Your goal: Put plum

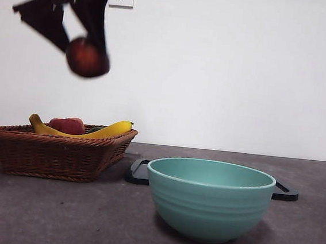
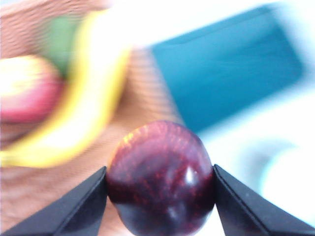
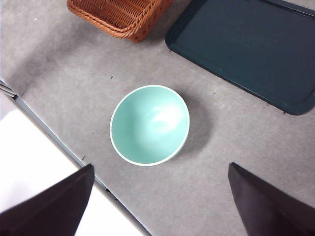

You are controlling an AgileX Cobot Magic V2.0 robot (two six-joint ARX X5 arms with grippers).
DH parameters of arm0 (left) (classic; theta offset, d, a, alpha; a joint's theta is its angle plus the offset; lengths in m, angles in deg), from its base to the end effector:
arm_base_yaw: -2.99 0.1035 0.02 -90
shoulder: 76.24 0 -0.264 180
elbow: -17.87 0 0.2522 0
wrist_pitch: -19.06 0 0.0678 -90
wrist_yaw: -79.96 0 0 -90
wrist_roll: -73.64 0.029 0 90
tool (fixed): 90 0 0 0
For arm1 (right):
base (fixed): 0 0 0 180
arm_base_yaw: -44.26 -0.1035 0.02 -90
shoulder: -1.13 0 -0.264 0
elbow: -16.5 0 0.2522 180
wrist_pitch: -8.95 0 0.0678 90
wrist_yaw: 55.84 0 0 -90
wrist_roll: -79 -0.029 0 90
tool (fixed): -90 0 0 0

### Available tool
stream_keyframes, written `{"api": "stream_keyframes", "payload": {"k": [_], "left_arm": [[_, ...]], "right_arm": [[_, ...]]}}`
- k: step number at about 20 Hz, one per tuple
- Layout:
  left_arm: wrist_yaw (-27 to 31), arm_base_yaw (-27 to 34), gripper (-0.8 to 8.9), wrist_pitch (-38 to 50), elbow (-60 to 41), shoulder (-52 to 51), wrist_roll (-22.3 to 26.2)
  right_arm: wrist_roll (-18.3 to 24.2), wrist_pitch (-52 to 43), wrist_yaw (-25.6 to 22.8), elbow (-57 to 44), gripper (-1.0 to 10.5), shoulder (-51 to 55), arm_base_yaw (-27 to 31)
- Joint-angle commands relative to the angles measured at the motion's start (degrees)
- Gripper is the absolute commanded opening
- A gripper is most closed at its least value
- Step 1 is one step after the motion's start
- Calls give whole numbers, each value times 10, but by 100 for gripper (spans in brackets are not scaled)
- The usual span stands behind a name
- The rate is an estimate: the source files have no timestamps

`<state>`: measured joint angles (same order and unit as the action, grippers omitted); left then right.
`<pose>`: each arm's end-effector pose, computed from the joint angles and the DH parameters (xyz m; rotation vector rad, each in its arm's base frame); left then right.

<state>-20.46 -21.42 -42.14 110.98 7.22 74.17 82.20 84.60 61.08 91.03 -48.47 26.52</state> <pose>0.2696 -0.1281 0.3326 0.1195 0.9036 -0.5701 0.1264 0.0542 0.3384 0.0231 0.8830 0.7517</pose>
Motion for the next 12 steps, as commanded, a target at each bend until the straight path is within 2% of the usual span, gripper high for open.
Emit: {"api": "stream_keyframes", "payload": {"k": [1,5,12], "left_arm": [[-37,-32,266,-21,9,-25,-1],[-41,-118,266,-27,9,-45,5],[-40,-231,266,-1,9,26,36]], "right_arm": [[3,-6,1,10,436,-5,-3],[3,-6,1,10,435,-5,-3],[2,-5,0,10,435,-4,-3]]}}
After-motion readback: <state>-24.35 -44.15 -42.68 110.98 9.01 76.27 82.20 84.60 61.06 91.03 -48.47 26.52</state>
